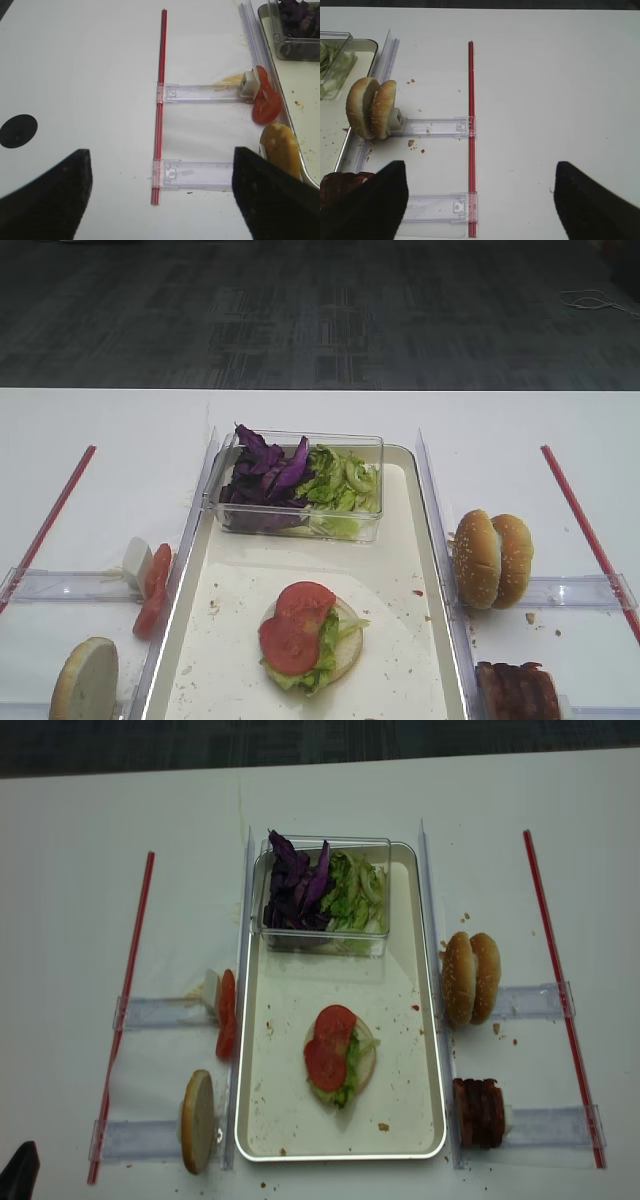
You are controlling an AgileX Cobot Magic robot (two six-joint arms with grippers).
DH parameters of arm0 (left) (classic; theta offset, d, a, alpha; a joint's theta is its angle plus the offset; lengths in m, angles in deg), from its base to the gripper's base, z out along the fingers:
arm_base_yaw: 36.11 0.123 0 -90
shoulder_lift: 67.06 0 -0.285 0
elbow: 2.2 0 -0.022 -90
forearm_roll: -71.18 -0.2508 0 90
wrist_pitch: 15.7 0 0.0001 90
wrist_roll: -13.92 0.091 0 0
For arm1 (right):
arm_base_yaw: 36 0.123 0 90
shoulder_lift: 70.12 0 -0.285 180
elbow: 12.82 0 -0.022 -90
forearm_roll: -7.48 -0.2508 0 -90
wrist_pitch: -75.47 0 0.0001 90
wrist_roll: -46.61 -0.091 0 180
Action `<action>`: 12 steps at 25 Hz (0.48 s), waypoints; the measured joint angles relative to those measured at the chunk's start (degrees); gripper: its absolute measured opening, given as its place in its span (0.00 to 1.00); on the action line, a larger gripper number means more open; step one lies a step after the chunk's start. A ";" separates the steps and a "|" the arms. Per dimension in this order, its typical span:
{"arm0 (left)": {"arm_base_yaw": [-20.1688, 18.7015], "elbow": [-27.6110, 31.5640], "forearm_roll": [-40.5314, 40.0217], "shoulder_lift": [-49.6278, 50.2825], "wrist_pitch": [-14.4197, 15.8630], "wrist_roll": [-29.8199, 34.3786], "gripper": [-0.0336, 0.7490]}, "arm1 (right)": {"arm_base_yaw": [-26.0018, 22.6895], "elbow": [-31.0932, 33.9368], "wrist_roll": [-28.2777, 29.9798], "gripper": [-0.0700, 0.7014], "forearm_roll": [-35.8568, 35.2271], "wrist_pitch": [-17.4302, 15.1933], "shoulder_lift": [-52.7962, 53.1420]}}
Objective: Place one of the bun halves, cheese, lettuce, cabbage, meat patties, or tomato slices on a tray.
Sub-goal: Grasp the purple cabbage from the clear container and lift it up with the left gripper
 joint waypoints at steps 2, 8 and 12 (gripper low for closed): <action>0.00 0.00 0.00 0.00 0.00 0.00 0.76 | 0.00 0.00 0.00 0.90 0.00 0.00 0.00; 0.00 0.00 0.00 0.00 0.00 0.00 0.76 | 0.00 0.00 0.00 0.90 0.00 0.00 0.00; 0.00 0.00 0.00 0.00 0.00 0.00 0.76 | 0.00 0.00 0.00 0.90 0.00 0.11 0.00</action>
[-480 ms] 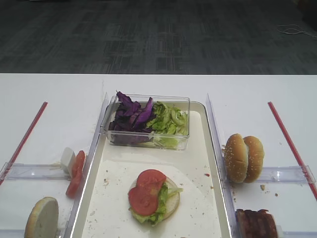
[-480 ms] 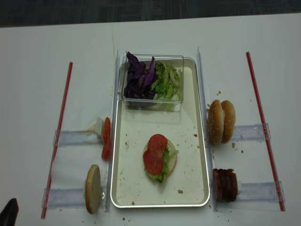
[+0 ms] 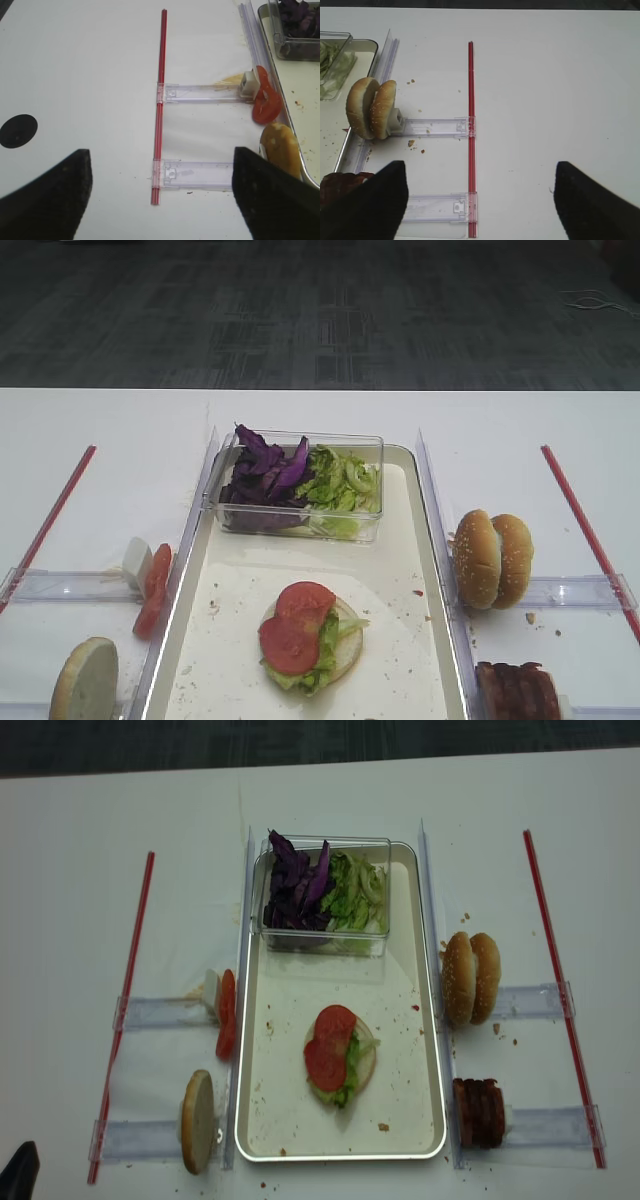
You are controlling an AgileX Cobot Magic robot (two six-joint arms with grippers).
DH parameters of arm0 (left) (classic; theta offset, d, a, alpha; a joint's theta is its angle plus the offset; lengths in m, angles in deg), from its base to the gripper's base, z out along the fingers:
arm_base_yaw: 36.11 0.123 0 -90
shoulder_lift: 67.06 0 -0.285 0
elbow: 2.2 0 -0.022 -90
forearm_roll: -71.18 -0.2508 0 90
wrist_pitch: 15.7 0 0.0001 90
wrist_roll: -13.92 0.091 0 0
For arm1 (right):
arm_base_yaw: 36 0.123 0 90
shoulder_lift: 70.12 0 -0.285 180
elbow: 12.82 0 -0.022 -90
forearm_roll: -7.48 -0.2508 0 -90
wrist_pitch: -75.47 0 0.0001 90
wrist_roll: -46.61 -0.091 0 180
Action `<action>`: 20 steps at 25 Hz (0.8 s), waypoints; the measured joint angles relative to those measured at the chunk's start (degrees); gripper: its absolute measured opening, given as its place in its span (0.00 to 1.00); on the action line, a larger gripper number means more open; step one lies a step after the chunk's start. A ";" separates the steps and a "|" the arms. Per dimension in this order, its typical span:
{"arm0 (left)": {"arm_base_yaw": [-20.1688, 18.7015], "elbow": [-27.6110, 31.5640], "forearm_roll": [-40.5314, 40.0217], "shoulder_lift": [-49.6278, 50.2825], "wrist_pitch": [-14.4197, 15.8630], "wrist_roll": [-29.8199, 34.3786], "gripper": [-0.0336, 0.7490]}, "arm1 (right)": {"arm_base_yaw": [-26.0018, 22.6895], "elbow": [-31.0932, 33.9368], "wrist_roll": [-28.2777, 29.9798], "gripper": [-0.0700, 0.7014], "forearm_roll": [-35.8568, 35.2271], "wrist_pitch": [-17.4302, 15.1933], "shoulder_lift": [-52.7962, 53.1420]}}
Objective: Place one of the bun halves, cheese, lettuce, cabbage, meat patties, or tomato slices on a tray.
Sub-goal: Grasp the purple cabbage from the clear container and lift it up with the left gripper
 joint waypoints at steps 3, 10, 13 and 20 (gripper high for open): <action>0.00 0.00 0.00 0.00 0.00 0.00 0.76 | 0.00 0.00 0.00 0.90 0.00 0.00 0.00; 0.00 0.00 0.00 0.00 0.00 0.00 0.76 | 0.00 0.00 0.00 0.90 0.00 0.00 0.00; 0.00 0.00 0.00 0.00 0.00 0.00 0.76 | 0.00 0.00 0.00 0.90 0.00 0.00 0.00; 0.00 0.00 0.00 0.00 0.00 0.00 0.76 | 0.00 0.00 0.00 0.90 0.00 0.00 0.00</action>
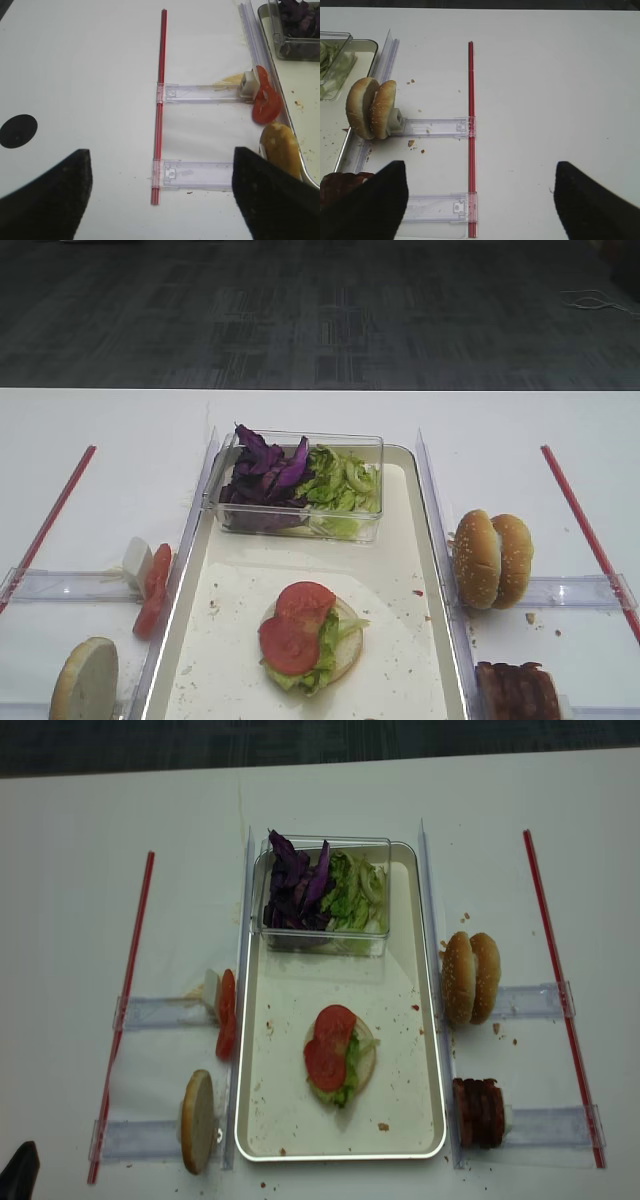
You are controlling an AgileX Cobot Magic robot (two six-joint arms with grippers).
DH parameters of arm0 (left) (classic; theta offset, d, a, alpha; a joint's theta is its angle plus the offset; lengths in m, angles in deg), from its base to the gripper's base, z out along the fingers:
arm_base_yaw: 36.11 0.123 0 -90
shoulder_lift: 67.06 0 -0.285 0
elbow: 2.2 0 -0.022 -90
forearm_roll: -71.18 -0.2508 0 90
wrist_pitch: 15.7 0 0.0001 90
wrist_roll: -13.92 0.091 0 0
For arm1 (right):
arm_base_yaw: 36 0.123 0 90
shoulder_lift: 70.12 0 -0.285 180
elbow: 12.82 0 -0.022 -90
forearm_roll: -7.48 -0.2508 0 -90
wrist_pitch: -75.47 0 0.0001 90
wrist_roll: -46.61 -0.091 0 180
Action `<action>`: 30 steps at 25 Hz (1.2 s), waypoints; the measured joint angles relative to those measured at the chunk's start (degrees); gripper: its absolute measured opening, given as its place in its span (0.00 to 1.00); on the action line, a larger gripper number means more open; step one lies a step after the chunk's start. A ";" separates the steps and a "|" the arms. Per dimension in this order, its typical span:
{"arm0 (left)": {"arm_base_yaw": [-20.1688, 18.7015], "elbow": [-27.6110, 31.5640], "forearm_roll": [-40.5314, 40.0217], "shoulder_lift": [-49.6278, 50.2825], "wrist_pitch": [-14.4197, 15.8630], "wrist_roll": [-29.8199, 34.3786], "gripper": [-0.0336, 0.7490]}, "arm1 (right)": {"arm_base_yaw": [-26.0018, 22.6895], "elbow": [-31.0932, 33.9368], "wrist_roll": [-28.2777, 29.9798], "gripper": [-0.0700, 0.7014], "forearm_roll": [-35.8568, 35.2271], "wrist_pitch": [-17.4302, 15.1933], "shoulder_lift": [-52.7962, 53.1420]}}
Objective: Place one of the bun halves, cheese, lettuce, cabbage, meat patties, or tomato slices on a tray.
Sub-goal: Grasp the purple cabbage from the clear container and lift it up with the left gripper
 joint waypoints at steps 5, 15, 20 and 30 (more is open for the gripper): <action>0.00 0.00 0.00 0.00 0.00 0.00 0.76 | 0.00 0.00 0.00 0.90 0.00 0.00 0.00; 0.00 0.00 0.00 4.32 0.47 0.00 0.76 | 0.00 0.00 0.00 0.90 0.00 0.00 0.00; 0.00 -0.11 0.10 17.31 0.70 0.00 0.76 | 0.00 0.00 0.00 0.90 0.00 0.00 0.00; 0.00 -0.47 0.20 40.46 -0.23 0.83 0.76 | 0.00 0.00 0.00 0.90 0.00 0.00 0.00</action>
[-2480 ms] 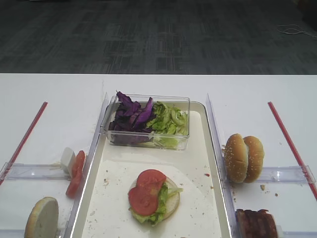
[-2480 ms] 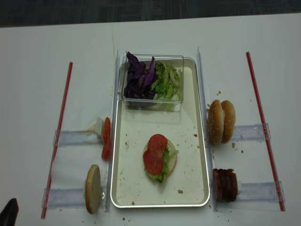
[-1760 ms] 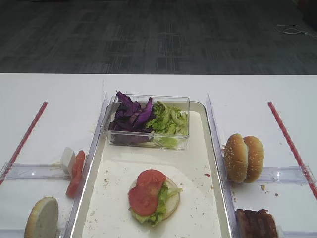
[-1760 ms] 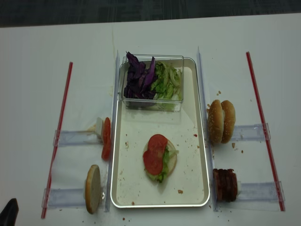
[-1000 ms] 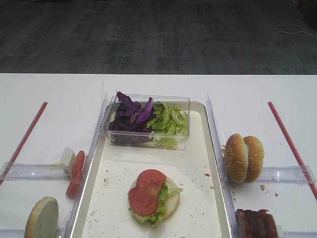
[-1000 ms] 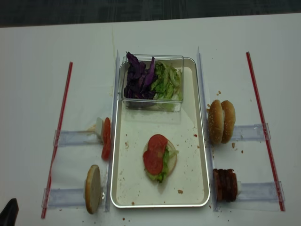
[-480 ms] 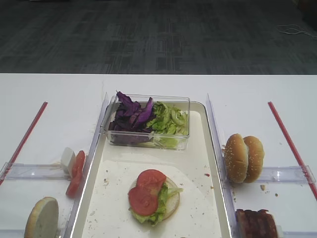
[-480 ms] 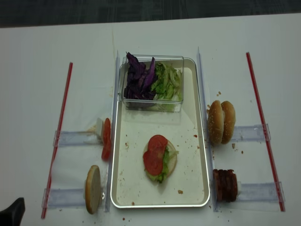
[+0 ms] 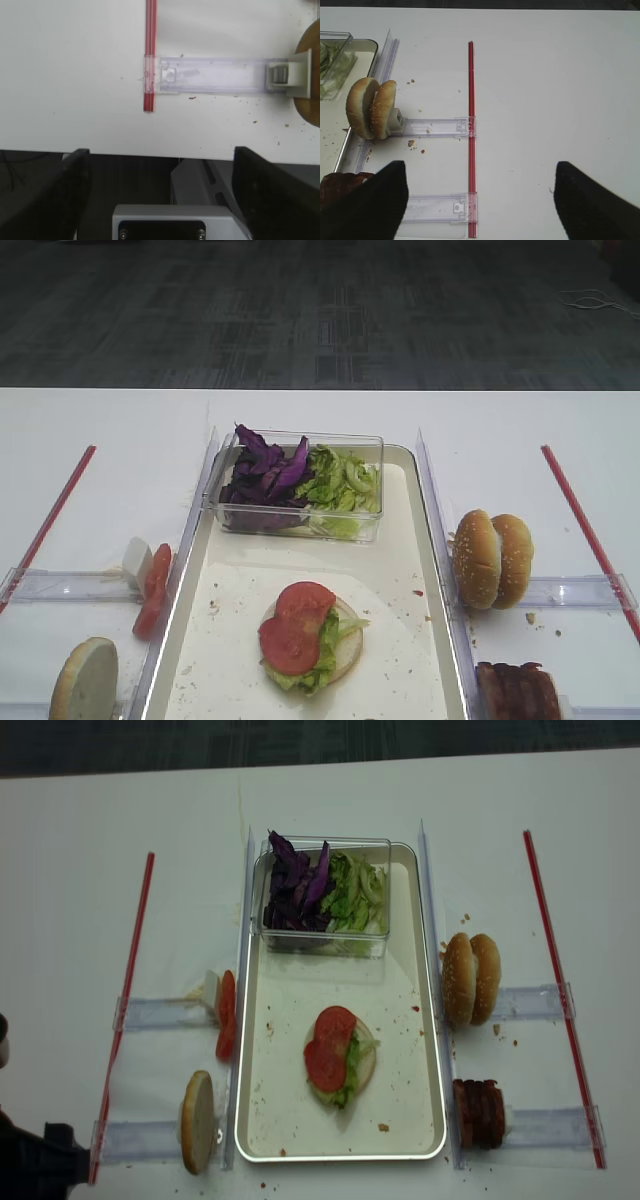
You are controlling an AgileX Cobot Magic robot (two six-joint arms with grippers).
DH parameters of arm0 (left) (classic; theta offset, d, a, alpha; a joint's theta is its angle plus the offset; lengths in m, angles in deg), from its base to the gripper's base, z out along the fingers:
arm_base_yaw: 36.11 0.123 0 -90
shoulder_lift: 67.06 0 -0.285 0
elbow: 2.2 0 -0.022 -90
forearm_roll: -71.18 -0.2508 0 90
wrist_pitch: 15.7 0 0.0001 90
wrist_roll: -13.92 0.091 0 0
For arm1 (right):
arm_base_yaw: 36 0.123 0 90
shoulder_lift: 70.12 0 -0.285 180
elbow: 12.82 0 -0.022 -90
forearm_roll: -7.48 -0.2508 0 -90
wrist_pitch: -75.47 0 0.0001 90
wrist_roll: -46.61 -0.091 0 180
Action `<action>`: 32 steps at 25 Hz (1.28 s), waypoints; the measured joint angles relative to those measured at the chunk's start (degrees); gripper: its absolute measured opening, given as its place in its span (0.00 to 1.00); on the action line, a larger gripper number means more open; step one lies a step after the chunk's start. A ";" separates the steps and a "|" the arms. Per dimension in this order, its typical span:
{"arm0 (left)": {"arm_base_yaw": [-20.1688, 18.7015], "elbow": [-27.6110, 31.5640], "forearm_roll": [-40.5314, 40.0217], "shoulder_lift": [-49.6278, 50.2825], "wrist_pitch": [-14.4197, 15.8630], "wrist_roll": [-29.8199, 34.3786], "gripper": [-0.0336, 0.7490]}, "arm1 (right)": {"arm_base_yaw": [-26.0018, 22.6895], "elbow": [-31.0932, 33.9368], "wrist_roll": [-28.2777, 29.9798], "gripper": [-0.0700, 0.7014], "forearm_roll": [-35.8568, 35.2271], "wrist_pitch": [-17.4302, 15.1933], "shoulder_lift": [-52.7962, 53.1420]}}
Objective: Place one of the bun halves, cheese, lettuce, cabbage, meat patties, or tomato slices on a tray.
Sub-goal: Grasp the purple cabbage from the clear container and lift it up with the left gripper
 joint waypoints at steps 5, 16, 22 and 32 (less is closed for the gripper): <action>0.00 0.00 0.00 6.33 -0.43 0.09 0.76 | 0.00 0.00 0.00 0.90 0.00 0.00 0.00; 0.00 0.00 0.00 11.24 -1.62 0.26 0.76 | 0.00 0.00 0.00 0.90 0.00 0.00 0.00; 0.00 -2.13 0.00 17.56 -3.78 0.26 0.76 | 0.00 0.00 0.00 0.90 0.00 0.00 0.00; 0.00 -20.40 0.00 38.71 -6.44 0.26 0.76 | 0.00 0.00 0.00 0.90 0.00 0.00 0.00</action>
